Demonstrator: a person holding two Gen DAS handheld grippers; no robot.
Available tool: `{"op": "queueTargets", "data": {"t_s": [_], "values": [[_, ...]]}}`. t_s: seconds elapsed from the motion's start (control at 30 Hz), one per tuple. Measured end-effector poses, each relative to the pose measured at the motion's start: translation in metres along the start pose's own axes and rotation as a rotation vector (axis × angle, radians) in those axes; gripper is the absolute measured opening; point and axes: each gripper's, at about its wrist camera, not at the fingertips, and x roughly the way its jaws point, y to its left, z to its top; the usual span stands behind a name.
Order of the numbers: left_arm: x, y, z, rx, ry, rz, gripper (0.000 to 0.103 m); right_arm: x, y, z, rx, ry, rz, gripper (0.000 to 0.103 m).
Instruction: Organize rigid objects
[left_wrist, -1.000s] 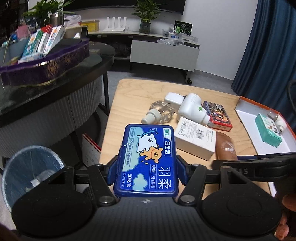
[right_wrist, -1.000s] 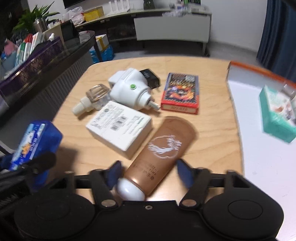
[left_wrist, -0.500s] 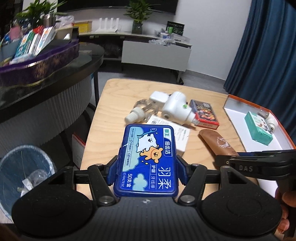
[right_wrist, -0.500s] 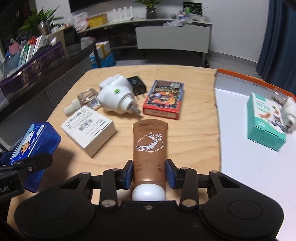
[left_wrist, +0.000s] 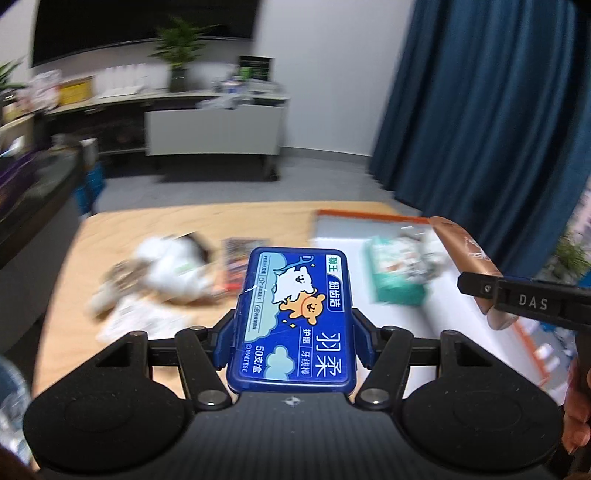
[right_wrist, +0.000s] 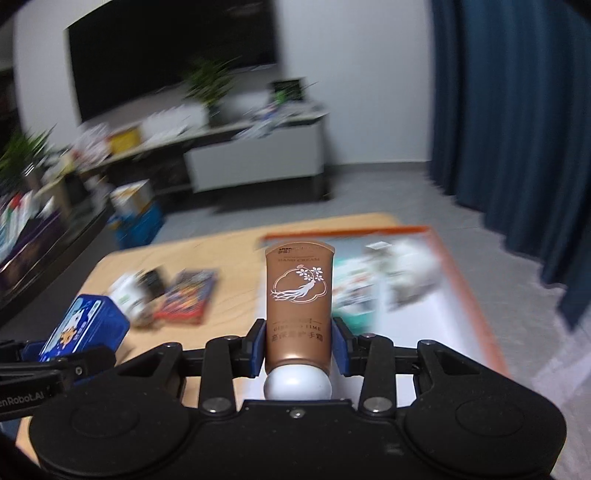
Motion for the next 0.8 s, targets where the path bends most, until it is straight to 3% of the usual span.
{"op": "queueTargets", "data": {"t_s": [0.17, 0.33, 0.5, 0.8], "values": [[0.018, -0.061, 0.024, 0.068, -0.022, -0.07, 0.063, -0.021, -0.053, 0.008, 0.048, -0.043, -0.085, 0.045], [0.033, -0.093, 0.012, 0.045, -0.001, -0.091, 0.063, -0.024, -0.081, -0.002, 0.069, -0.043, -0.101, 0.045], [0.045, -0.092, -0.005, 0.037, 0.072, -0.065, 0.063, -0.016, -0.089, -0.012, 0.066, -0.026, -0.066, 0.045], [0.05, -0.086, 0.003, 0.009, 0.072, 0.006, 0.063, -0.005, -0.084, -0.016, 0.061, -0.003, -0.018, 0.045]]}}
